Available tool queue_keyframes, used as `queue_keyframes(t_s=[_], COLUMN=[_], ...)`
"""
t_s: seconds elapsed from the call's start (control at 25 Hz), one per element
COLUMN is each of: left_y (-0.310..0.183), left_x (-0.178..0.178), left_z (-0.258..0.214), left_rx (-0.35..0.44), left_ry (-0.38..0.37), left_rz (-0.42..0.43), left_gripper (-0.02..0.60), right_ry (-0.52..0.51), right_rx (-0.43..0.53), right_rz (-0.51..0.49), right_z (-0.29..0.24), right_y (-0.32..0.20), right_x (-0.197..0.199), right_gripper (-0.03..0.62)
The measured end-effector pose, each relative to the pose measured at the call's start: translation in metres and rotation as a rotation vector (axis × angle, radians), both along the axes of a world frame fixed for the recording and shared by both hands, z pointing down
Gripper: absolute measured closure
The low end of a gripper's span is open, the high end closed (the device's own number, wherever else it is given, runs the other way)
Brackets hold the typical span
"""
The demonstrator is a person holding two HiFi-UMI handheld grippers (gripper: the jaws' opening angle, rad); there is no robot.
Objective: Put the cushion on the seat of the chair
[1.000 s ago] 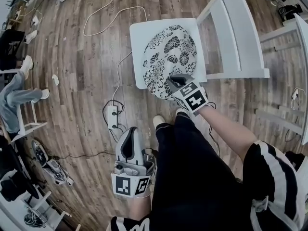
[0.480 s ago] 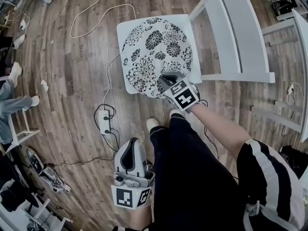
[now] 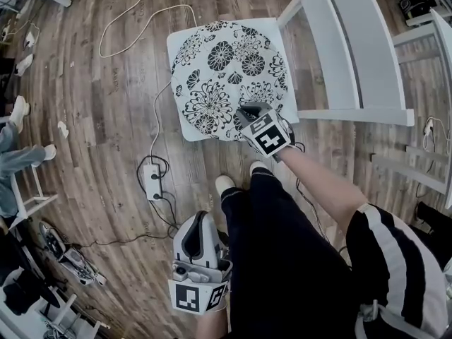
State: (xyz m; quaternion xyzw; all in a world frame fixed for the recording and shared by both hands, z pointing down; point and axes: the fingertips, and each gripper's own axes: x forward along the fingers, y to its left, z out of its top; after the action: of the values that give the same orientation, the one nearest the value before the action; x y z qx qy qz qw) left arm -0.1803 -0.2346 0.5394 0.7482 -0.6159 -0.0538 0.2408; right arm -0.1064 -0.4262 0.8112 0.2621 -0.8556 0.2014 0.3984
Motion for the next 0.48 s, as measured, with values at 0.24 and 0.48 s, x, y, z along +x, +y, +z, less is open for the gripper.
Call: queue_keyframes(t_s=[0.24, 0.48], left_y=[0.004, 0.008], left_x=[0.007, 0.01], left_z=[0.007, 0.011], left_rx=[-0.012, -0.02], left_ry=[0.012, 0.017], left_rz=[0.014, 0.027], left_gripper=[0.568, 0.568], right_ry=[0.043, 0.034], right_rx=[-0.03, -0.077], right_rz=[0.011, 0.065], right_z=[0.02, 0.034], right_y=[0.002, 0.004], right_x=[0.007, 0.015], right_gripper=[0.557, 0.503])
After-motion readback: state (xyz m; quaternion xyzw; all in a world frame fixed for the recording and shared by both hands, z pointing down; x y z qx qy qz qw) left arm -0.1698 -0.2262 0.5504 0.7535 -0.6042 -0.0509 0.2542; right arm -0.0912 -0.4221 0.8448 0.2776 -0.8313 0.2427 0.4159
